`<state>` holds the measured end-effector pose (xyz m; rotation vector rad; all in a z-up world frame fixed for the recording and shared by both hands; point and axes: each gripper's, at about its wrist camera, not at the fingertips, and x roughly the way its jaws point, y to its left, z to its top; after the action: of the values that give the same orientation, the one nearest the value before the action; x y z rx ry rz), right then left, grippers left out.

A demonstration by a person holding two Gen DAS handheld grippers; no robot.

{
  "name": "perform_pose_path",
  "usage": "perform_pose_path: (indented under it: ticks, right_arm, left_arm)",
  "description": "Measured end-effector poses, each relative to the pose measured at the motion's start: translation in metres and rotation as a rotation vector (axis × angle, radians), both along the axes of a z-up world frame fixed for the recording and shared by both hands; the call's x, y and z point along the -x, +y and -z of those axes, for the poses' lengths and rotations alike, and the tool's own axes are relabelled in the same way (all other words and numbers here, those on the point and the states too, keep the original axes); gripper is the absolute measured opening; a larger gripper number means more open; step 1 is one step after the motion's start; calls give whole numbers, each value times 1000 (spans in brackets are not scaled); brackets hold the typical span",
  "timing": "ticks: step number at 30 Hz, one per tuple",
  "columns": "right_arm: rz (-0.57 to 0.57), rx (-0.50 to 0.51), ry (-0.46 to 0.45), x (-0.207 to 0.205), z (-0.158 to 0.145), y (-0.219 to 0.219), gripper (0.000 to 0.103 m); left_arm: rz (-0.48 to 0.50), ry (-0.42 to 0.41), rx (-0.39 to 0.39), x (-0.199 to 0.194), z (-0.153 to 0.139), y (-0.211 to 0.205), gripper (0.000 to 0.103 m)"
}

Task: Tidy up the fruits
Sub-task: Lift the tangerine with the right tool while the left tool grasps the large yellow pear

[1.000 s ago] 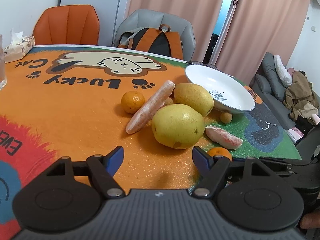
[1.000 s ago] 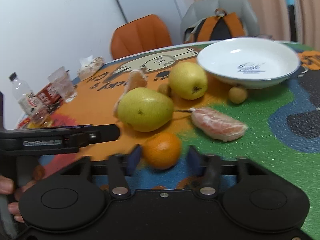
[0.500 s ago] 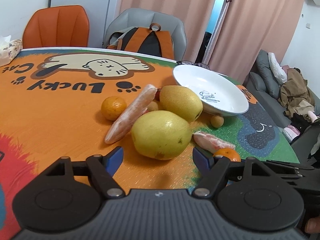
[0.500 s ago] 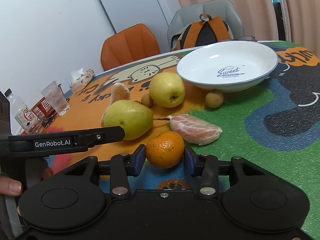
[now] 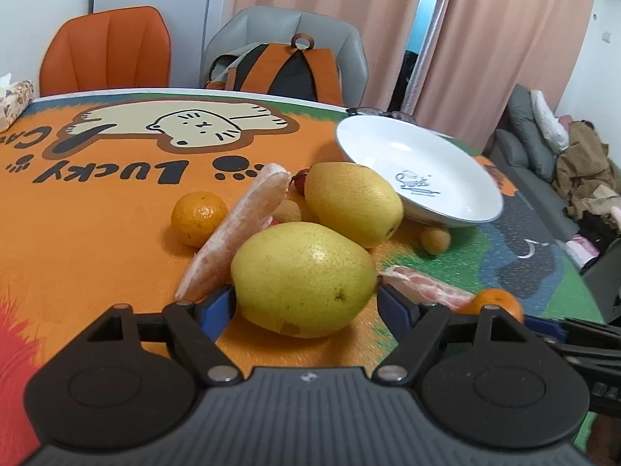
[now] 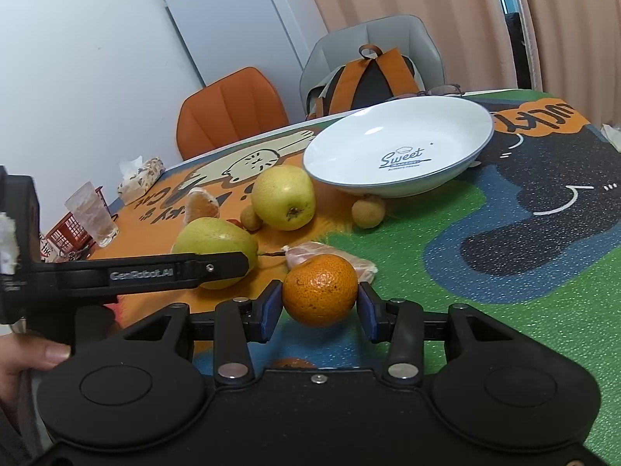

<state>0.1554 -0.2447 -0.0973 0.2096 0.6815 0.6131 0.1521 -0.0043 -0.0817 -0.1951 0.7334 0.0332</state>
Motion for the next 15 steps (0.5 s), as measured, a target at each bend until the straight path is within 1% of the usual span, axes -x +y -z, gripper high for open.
perform_pose_path:
  ticks: [5, 11, 15]
  right_arm:
    - [4, -15, 4, -1, 1, -7, 42]
    - [3, -28, 9, -3, 3, -10, 42]
    - [-3, -25, 5, -3, 1, -6, 42]
  left_arm:
    - [-10, 10, -23, -10, 5, -4, 81]
    - [-22, -6, -51, -5, 6, -10, 80]
    - [-21, -9, -32, 0, 7, -8, 79]
